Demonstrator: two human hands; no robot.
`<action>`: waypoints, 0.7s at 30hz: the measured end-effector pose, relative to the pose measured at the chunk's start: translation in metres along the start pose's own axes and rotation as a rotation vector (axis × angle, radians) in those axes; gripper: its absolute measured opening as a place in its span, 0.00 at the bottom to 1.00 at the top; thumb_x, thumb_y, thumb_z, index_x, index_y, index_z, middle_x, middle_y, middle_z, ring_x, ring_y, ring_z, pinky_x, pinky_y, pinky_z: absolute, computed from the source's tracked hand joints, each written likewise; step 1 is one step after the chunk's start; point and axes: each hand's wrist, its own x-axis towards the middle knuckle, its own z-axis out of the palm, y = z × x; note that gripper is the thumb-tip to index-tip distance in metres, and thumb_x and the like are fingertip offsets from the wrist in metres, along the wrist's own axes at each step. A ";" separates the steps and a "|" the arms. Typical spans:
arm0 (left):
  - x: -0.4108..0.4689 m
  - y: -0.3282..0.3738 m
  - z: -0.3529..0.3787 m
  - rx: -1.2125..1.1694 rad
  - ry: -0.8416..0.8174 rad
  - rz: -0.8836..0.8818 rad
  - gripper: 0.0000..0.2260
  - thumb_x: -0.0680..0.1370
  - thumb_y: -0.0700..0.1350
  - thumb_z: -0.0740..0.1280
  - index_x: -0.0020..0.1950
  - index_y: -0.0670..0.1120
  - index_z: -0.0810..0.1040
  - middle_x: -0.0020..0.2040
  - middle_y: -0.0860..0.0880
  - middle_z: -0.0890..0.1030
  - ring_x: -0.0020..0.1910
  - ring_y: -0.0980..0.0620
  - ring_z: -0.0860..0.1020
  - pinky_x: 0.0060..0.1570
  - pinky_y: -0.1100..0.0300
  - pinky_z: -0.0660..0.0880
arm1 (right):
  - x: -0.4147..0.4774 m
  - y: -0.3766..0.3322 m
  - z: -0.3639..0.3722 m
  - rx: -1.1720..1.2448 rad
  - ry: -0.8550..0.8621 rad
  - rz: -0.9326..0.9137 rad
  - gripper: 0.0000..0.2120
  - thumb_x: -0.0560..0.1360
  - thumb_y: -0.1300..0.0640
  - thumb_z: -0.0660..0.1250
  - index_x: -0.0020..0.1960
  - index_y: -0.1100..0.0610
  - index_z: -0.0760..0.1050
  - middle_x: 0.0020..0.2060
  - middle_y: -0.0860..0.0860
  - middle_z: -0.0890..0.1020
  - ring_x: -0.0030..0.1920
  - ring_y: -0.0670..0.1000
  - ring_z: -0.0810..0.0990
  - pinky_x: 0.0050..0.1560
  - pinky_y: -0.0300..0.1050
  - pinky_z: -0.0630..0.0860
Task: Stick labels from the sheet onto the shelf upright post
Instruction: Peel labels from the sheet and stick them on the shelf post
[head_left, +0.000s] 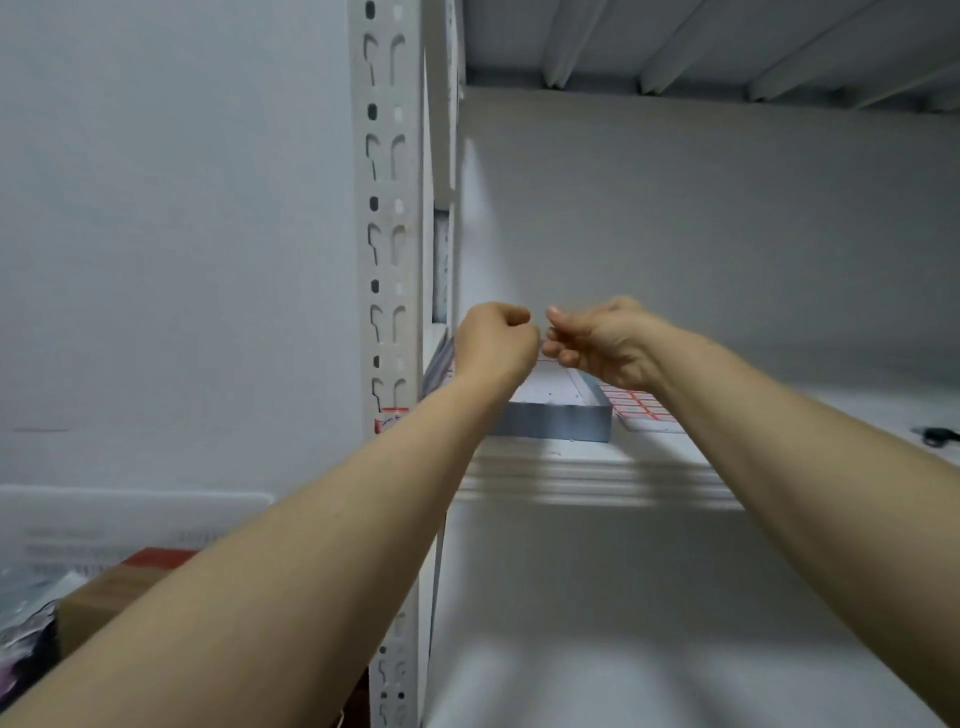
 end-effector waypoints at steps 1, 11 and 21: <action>0.006 0.000 0.002 -0.047 -0.006 -0.042 0.14 0.74 0.35 0.64 0.59 0.40 0.79 0.57 0.41 0.81 0.57 0.44 0.79 0.60 0.52 0.75 | 0.003 0.000 -0.002 0.014 -0.010 0.000 0.09 0.76 0.66 0.65 0.37 0.68 0.71 0.29 0.58 0.75 0.22 0.49 0.78 0.22 0.34 0.71; 0.017 -0.004 0.012 -0.069 -0.078 0.078 0.15 0.73 0.38 0.72 0.59 0.38 0.79 0.54 0.42 0.82 0.53 0.47 0.81 0.50 0.61 0.78 | 0.017 0.001 -0.016 0.169 -0.061 0.131 0.11 0.80 0.65 0.57 0.39 0.63 0.72 0.31 0.54 0.71 0.30 0.47 0.69 0.21 0.32 0.69; 0.025 -0.007 0.008 0.510 -0.031 0.485 0.08 0.76 0.39 0.65 0.49 0.42 0.84 0.43 0.42 0.84 0.44 0.44 0.81 0.48 0.51 0.77 | 0.021 0.005 -0.017 0.098 -0.079 0.268 0.13 0.81 0.62 0.55 0.39 0.61 0.70 0.31 0.52 0.68 0.30 0.46 0.65 0.18 0.32 0.63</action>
